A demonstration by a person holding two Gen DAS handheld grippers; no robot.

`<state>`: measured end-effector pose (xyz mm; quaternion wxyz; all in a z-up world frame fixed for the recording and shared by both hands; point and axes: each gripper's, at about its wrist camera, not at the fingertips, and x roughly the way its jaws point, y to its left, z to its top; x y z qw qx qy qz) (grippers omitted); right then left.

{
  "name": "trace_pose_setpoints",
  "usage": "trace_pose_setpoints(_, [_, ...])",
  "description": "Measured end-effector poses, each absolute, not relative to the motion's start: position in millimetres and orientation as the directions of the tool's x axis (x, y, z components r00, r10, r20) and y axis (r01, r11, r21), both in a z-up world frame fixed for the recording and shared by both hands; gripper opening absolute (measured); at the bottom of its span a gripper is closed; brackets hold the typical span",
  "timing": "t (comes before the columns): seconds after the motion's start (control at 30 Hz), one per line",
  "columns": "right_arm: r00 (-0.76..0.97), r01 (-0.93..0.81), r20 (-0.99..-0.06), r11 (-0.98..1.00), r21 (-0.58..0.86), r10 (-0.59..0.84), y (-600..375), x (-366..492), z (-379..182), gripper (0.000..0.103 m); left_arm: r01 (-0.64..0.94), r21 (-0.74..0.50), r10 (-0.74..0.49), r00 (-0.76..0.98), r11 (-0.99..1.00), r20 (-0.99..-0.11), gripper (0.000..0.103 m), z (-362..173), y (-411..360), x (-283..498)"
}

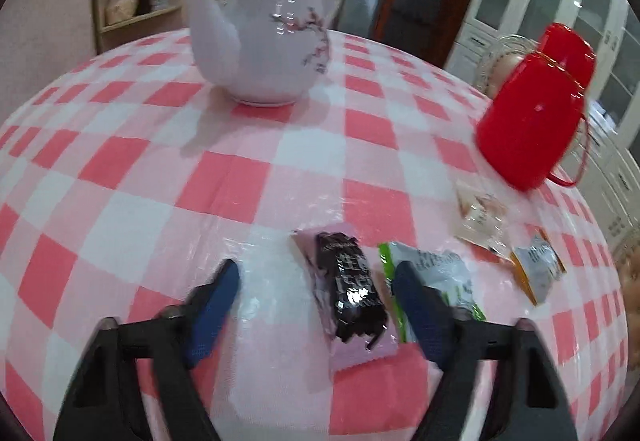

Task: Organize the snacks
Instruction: 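Grasp the dark chocolate packet with the left gripper, then grasp the green-and-white snack bag with the right gripper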

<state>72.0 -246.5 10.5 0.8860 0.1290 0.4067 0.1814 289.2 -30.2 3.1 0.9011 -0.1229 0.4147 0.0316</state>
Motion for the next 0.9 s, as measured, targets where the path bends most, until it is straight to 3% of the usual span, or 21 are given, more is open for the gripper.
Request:
trace_pose_setpoints(0.03, [0.604, -0.219, -0.672, 0.899, 0.378, 0.430, -248, 73, 10, 0.076, -0.142, -0.170, -0.037, 0.652, 0.975, -0.758, 0.022, 4, -32, 288])
trace_pose_setpoints(0.07, [0.609, -0.220, -0.668, 0.900, 0.377, 0.429, -249, 72, 11, 0.076, -0.118, -0.164, -0.047, 0.655, 0.980, -0.754, 0.021, 5, -32, 283])
trace_pose_setpoints(0.53, [0.663, -0.243, -0.614, 0.898, 0.366, 0.429, -250, 76, 20, 0.076, -0.090, -0.271, -0.128, 0.713, 0.958, -0.689, 0.021, 18, 30, 102])
trace_pose_setpoints(0.9, [0.645, -0.215, -0.677, 0.934, 0.286, 0.356, -178, 223, 19, 0.076, -0.061, -0.337, -0.192, 0.721, 0.940, -0.665, 0.021, 18, 43, 93])
